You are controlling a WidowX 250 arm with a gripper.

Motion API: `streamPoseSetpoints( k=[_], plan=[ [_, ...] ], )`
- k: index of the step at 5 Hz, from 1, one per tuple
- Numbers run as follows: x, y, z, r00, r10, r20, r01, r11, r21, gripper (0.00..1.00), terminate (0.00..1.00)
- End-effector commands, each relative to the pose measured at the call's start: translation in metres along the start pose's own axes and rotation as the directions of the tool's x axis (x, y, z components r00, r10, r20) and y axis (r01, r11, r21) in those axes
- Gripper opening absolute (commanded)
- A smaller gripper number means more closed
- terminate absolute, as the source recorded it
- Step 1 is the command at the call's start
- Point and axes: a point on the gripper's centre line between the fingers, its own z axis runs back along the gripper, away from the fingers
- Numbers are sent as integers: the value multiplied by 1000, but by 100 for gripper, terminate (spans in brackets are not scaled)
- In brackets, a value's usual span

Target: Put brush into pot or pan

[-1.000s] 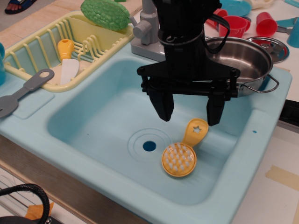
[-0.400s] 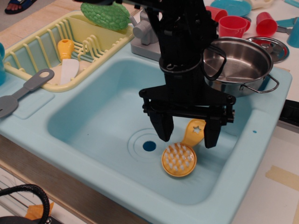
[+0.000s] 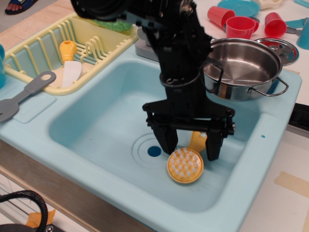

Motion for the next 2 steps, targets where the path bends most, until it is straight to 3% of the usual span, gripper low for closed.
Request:
streamPoseSetpoints(
  k=[1, 2],
  plan=[
    [2, 9, -7, 1000, 25, -7, -25, 999, -47, 100, 0],
    [0, 8, -8, 999, 36, -9, -37, 998, -50, 0, 0]
  ],
)
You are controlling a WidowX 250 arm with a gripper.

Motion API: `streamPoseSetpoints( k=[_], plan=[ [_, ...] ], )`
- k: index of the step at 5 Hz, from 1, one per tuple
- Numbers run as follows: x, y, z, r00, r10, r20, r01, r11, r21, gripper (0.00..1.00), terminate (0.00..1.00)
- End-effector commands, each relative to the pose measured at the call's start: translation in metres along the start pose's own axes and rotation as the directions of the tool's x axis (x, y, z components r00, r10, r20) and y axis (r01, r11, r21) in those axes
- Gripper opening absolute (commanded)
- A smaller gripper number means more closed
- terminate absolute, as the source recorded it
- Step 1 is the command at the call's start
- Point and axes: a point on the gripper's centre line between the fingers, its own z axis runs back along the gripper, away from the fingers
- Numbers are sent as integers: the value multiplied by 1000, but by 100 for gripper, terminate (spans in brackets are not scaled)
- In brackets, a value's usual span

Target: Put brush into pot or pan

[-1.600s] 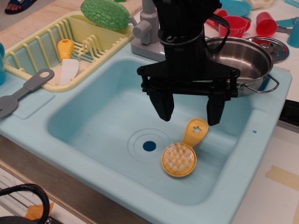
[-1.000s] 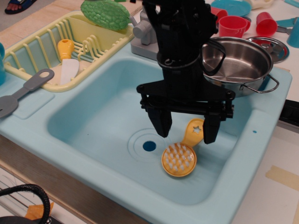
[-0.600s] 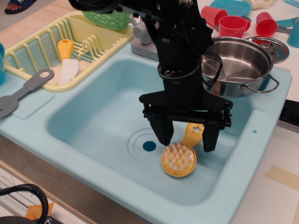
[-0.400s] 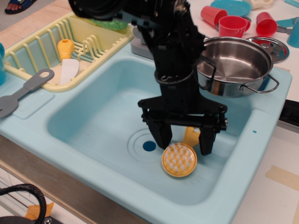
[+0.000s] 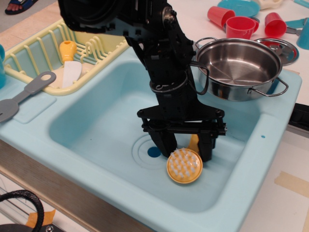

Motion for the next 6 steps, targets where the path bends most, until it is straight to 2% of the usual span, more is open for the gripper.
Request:
streamPoseSetpoints(
  k=[1, 2, 3, 4, 5, 6],
  plan=[
    [-4, 0, 0, 1000, 17, 1, -17, 1000, 7, 0, 0],
    [-7, -4, 6, 999, 52, -2, -52, 998, 23, 0, 0],
    [-17, -6, 20, 989, 135, 60, -138, 989, 50, 0, 0],
    [-21, -5, 41, 978, 185, 94, -194, 977, 92, 0, 0],
    [-27, -6, 65, 964, 207, 165, -230, 964, 132, 0, 0],
    [-20, -9, 91, 953, 177, 246, -218, 964, 153, 0, 0]
  ],
)
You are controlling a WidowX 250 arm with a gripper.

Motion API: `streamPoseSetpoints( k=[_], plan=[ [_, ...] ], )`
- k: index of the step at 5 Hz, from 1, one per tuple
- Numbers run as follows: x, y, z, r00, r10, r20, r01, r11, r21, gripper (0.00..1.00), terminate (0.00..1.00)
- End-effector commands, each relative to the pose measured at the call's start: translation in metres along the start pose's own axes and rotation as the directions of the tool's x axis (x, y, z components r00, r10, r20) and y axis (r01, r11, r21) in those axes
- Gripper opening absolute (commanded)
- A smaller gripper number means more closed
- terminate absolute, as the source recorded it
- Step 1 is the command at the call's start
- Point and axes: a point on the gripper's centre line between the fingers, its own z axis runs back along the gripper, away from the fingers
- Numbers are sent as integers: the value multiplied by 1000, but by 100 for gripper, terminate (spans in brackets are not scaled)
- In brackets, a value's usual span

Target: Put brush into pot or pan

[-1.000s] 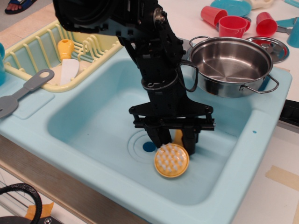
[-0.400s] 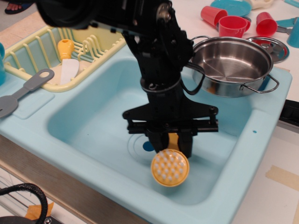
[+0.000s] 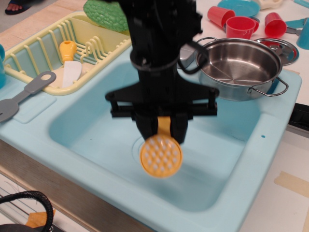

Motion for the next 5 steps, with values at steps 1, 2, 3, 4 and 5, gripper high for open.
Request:
streamPoseSetpoints(
  k=[1, 2, 3, 4, 5],
  plan=[
    [42, -21, 35, 984, -101, 148, 108, 993, -43, 0, 0],
    [67, -36, 42, 970, -165, 180, 175, 983, -47, 0, 0],
    [103, -62, 39, 942, -262, 212, 281, 958, -65, 0, 0],
    [133, -76, 24, 908, -347, 235, 379, 919, -107, 0, 0],
    [151, -83, 3, 887, -397, 236, 438, 885, -160, 0, 0]
  ],
)
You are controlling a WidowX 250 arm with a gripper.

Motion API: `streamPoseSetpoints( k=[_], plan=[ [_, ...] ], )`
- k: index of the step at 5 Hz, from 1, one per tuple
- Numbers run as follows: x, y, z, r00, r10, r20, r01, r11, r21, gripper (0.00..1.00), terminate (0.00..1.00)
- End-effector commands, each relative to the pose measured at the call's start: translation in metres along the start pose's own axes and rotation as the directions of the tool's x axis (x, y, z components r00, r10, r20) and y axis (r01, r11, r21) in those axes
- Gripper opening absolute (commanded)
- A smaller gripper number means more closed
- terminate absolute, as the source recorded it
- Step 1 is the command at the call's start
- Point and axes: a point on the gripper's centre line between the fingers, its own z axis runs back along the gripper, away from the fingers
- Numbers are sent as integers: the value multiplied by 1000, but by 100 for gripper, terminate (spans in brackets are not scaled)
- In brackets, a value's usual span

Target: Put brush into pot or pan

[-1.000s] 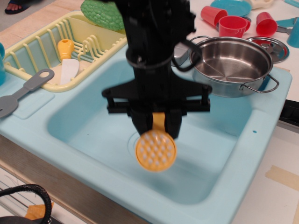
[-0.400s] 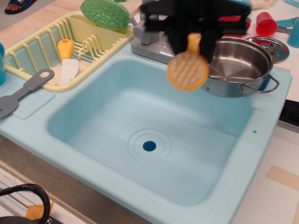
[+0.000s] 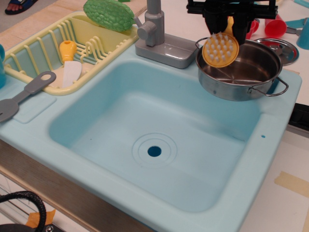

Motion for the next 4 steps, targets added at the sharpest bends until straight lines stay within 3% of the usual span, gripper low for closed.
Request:
streamPoseSetpoints(
  k=[1, 3, 4],
  plan=[
    [20, 4, -10, 999, -48, 13, 49, 995, -85, 100, 0],
    [20, 4, -10, 999, -48, 13, 49, 995, -85, 100, 0],
    [20, 4, -10, 999, -48, 13, 49, 995, -85, 100, 100]
  ],
)
